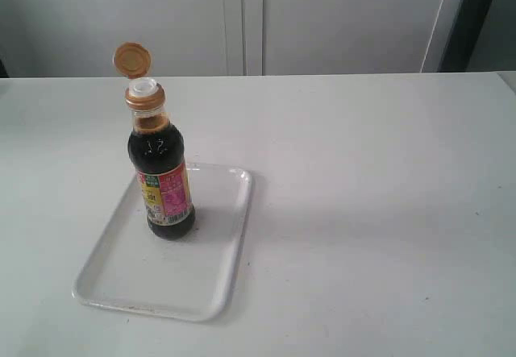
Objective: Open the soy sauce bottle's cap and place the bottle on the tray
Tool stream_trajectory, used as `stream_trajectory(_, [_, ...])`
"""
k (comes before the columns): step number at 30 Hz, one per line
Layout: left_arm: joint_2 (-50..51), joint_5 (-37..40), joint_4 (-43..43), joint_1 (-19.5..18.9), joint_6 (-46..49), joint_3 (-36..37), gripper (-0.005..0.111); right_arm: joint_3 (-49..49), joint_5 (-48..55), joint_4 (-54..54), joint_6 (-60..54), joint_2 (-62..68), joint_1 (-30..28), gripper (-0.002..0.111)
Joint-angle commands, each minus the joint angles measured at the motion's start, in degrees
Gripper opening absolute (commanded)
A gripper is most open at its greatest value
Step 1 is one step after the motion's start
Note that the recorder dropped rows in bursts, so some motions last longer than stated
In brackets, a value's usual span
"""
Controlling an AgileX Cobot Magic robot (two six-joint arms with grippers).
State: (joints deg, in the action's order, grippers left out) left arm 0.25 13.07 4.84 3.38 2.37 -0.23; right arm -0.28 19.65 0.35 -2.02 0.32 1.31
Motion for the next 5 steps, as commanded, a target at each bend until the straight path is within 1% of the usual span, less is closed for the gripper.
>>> stream_trajectory(1, [-0.2,0.2,0.6,0.0,0.2,0.2,0.0,0.3,-0.1,-0.3,0.3,-0.3,-0.2,0.0])
stream_trajectory(5, [-0.2,0.2,0.6,0.0,0.2,0.2,0.0,0.3,-0.1,-0.3,0.3,-0.3,-0.2,0.0])
